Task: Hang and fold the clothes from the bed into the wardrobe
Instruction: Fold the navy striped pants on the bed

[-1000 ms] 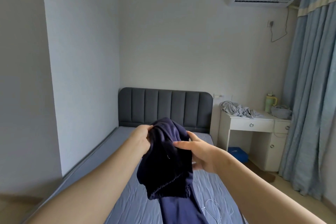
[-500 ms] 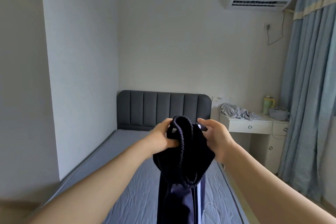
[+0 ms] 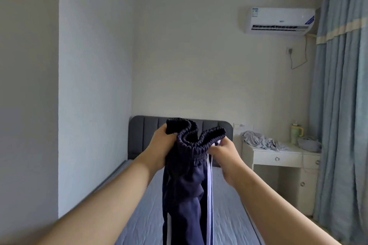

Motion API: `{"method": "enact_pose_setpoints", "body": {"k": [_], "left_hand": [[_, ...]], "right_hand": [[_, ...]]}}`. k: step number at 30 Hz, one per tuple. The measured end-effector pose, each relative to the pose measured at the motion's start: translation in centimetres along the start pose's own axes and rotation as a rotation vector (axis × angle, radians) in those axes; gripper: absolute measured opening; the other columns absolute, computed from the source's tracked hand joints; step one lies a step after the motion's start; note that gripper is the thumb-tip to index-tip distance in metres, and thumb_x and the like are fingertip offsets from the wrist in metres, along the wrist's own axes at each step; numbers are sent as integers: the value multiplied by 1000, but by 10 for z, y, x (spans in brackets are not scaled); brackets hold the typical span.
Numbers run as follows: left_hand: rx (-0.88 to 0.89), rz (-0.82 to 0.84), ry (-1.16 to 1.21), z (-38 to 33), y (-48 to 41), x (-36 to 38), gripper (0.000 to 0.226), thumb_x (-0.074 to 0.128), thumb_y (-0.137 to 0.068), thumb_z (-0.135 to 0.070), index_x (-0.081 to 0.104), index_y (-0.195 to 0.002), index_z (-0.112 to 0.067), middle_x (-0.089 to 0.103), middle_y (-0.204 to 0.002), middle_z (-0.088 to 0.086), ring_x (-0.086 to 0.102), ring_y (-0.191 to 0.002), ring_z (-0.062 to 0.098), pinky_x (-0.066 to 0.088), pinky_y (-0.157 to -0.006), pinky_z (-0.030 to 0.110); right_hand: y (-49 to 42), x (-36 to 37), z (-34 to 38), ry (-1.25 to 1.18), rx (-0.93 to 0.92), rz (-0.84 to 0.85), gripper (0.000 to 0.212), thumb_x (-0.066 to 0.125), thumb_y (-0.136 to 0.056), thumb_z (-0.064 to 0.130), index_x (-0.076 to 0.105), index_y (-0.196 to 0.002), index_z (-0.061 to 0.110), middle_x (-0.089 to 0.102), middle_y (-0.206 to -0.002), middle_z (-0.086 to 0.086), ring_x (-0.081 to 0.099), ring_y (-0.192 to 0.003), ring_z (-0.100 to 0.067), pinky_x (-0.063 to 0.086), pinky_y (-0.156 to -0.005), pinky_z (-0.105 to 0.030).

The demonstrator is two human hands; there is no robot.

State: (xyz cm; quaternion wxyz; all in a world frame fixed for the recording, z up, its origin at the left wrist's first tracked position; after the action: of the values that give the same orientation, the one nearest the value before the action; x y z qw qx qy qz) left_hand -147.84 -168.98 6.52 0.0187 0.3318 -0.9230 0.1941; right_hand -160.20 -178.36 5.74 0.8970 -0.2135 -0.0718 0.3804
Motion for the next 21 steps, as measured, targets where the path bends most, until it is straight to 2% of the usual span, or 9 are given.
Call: {"method": "enact_pose_setpoints", "body": {"k": [2, 5, 8, 12, 14, 16, 17, 19, 21], "left_hand": [[35, 7, 16, -18, -6, -7, 10, 58, -87, -6, 66, -88, -12, 70, -73, 7, 67, -63, 17, 52, -54, 25], [55, -76, 12, -46, -12, -32, 21, 52, -83, 6, 63, -88, -10, 69, -61, 6, 66, -51, 16, 50, -45, 22], [-55, -148, -29, -62, -13, -63, 18, 52, -77, 2, 65, -84, -8, 67, -63, 10, 64, -54, 23, 52, -53, 24], [-228, -37, -51, -63, -4, -85, 15, 61, -62, -16, 73, -58, -8, 69, -65, 9, 67, -54, 22, 54, -50, 25], [-258, 46, -89, -62, 1, -87, 23, 70, -66, -30, 74, -61, -8, 71, -68, 9, 68, -56, 21, 55, -50, 27], [-285, 107, -127, -63, 2, -90, 39, 85, -51, -43, 75, -64, -8, 72, -70, 10, 69, -58, 21, 55, -50, 28], [-279, 127, -147, -65, 2, -93, 40, 83, -55, -46, 76, -64, -8, 72, -72, 10, 70, -60, 21, 56, -51, 28], [-234, 147, -144, -73, 1, -96, 37, 63, -74, -44, 77, -65, -11, 73, -74, 8, 70, -64, 19, 56, -54, 27], [-163, 162, -89, -80, 0, -96, 33, 66, -66, -43, 77, -67, -13, 73, -76, 6, 71, -66, 17, 56, -55, 26]], "right_hand": [[-8, -7, 11, -75, -15, -46, 27, 62, -71, -12, 61, -72, 15, 66, -59, 7, 61, -53, -3, 46, -48, -13], [-20, -18, 22, -224, 52, -66, 22, 56, -74, -14, 59, -79, 7, 66, -59, -3, 63, -52, -15, 50, -50, -21], [-26, -27, 30, -296, 179, 43, 24, 50, -73, -9, 63, -89, 4, 67, -68, -11, 65, -56, -23, 54, -54, -27], [-20, -37, 34, -325, 350, 198, 25, 67, -53, 15, 74, -76, 6, 72, -80, -13, 69, -69, -26, 55, -75, -34], [-20, -42, 35, -297, 361, 240, 33, 73, -53, 28, 76, -77, 6, 73, -86, -13, 71, -73, -26, 58, -68, -34], [-20, -42, 35, -235, 382, 270, 34, 69, -61, 35, 77, -77, 6, 73, -88, -12, 71, -73, -25, 59, -62, -33], [-22, -43, 35, -217, 388, 276, 33, 67, -63, 36, 77, -75, 6, 74, -86, -12, 71, -72, -24, 58, -61, -32], [-26, -45, 37, -206, 357, 271, 31, 68, -61, 36, 77, -71, 9, 74, -82, -10, 71, -69, -22, 57, -57, -30], [-28, -44, 39, -222, 311, 303, 34, 78, -55, 39, 78, -73, 10, 74, -83, -10, 72, -71, -22, 57, -58, -31]]}}
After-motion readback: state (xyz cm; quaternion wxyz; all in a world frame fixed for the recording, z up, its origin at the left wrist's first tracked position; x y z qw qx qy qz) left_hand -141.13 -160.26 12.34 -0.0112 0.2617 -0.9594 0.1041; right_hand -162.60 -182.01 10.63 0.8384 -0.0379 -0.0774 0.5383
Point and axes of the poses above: each hand's wrist, its own y-axis away from the middle knuckle, its own x-axis out of the palm, z = x × y, the point moved 8 cm from there along -y, towards the middle knuckle
